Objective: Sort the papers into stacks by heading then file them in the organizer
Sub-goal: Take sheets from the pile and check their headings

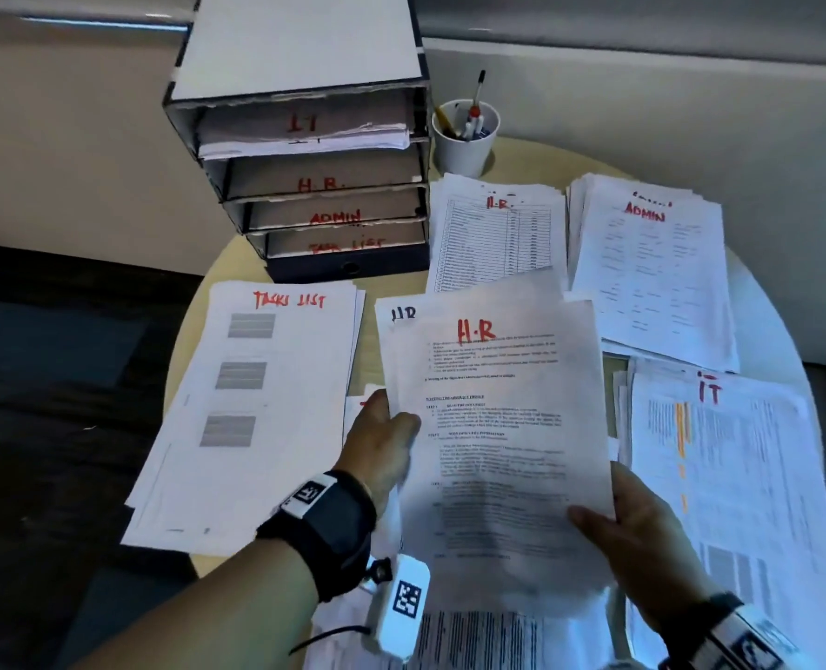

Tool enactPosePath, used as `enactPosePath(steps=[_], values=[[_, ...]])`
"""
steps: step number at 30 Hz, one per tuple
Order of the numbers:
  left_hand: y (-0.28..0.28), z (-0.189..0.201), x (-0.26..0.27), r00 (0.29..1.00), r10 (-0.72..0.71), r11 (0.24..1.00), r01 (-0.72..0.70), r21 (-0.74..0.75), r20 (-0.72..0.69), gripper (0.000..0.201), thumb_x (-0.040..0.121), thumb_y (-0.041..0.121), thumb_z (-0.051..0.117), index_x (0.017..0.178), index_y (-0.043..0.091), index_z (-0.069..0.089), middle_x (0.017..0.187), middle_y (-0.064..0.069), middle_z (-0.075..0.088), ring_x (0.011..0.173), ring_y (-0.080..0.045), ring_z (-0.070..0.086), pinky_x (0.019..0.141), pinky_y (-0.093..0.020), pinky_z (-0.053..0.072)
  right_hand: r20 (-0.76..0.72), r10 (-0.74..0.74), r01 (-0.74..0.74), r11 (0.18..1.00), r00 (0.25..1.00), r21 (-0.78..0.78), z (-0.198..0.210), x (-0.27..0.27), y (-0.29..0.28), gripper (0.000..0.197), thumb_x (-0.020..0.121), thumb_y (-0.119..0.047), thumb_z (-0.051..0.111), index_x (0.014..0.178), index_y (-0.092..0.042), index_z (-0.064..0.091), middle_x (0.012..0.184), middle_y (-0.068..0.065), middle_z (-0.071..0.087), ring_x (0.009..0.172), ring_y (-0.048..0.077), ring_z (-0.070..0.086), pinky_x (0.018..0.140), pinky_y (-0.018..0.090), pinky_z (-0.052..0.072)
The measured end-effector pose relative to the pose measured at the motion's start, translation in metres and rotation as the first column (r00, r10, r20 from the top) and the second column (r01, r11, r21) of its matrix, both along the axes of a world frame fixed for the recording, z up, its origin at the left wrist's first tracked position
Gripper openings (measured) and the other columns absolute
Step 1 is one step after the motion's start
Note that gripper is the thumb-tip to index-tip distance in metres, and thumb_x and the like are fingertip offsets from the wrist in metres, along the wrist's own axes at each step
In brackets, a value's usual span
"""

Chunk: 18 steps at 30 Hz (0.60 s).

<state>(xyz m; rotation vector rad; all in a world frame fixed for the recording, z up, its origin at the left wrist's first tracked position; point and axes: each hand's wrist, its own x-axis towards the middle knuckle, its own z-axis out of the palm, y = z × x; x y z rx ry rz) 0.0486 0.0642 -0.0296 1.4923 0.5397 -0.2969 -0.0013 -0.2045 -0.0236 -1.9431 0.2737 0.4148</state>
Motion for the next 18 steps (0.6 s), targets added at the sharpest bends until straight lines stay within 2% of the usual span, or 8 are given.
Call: enactPosePath(steps=[4,6,9,11,12,14,16,18], values=[[0.003,0.000,0.004,0.998,0.055,0.998,-0.055,-0.009,0.035,0.045,0.076,0.015,0.053,0.119,0.018,0.066,0.116,-0.004,0.073,0.109,-0.031,0.068,0.099,-0.053,0.052,-0.014,-0.060,0.061,0.998,0.998,0.034,-0.006,0.002,0.002,0.044,0.081,0.001,0.072,0.107,-0.033,0.063,0.098,-0.004,0.074,0.089,0.017,0.071,0.079,0.047,0.058],[0.004,0.001,0.007,0.993,0.109,0.992,-0.106,-0.074,0.042,0.047,0.076,0.008,0.050,0.120,0.018,0.066,0.117,-0.008,0.073,0.110,-0.034,0.067,0.099,-0.054,0.051,-0.035,-0.083,0.082,0.996,0.996,-0.043,-0.013,-0.002,0.002,0.034,0.081,-0.007,0.074,0.103,-0.030,0.063,0.091,-0.005,0.074,0.085,0.016,0.070,0.078,0.046,0.058],[-0.001,0.007,0.014,0.988,0.139,0.987,-0.134,-0.083,0.059,0.043,0.076,0.011,0.051,0.116,0.020,0.065,0.113,-0.008,0.074,0.107,-0.035,0.068,0.099,-0.056,0.051,-0.012,-0.083,0.080,0.984,0.996,-0.158,-0.022,-0.004,0.001,0.019,0.085,-0.011,0.070,0.098,-0.024,0.066,0.091,-0.004,0.073,0.084,0.017,0.068,0.078,0.049,0.057],[-0.007,0.017,0.024,0.989,0.124,0.989,-0.117,-0.089,0.084,0.039,0.076,0.013,0.053,0.113,0.017,0.064,0.110,-0.007,0.074,0.102,-0.032,0.069,0.094,-0.048,0.054,0.025,-0.131,0.133,0.981,0.991,-0.142,-0.024,0.001,-0.003,0.012,0.085,-0.018,0.068,0.097,-0.024,0.068,0.089,-0.003,0.074,0.083,0.020,0.069,0.077,0.049,0.057],[-0.010,0.024,0.030,0.987,0.133,0.987,-0.123,-0.105,0.093,0.034,0.075,0.015,0.055,0.108,0.015,0.064,0.102,-0.006,0.075,0.093,-0.030,0.068,0.085,-0.040,0.056,0.037,-0.172,0.175,0.979,0.984,-0.107,-0.021,0.007,-0.005,0.014,0.084,-0.022,0.068,0.097,-0.024,0.069,0.088,-0.002,0.075,0.082,0.022,0.070,0.076,0.050,0.057],[-0.013,0.036,0.041,0.984,0.151,0.983,-0.139,-0.121,0.098,0.022,0.078,0.017,0.059,0.100,0.014,0.060,0.081,-0.004,0.067,0.072,-0.022,0.056,0.062,-0.026,0.047,0.023,-0.257,0.258,0.966,0.966,-0.016,-0.014,0.027,-0.011,0.013,0.086,-0.016,0.067,0.099,-0.017,0.069,0.085,0.003,0.076,0.078,0.027,0.070,0.073,0.050,0.058],[-0.013,0.044,0.040,0.990,0.091,0.993,-0.083,-0.081,0.110,0.019,0.092,0.016,0.059,0.111,0.019,0.057,0.091,-0.002,0.065,0.075,-0.017,0.054,0.061,-0.023,0.044,-0.017,-0.338,0.337,0.935,0.941,0.109,-0.002,0.055,-0.013,0.011,0.091,-0.007,0.062,0.101,-0.009,0.069,0.084,0.009,0.075,0.073,0.028,0.064,0.065,0.039,0.054],[-0.007,0.040,0.025,0.987,-0.139,0.971,0.120,0.206,0.082,0.024,0.098,0.022,0.057,0.121,0.027,0.053,0.115,0.005,0.061,0.096,-0.008,0.059,0.071,-0.015,0.047,-0.048,-0.377,0.379,0.908,0.925,0.178,0.009,0.087,-0.013,0.011,0.094,-0.007,0.059,0.102,-0.010,0.067,0.083,0.009,0.073,0.071,0.026,0.061,0.057,0.026,0.052]])
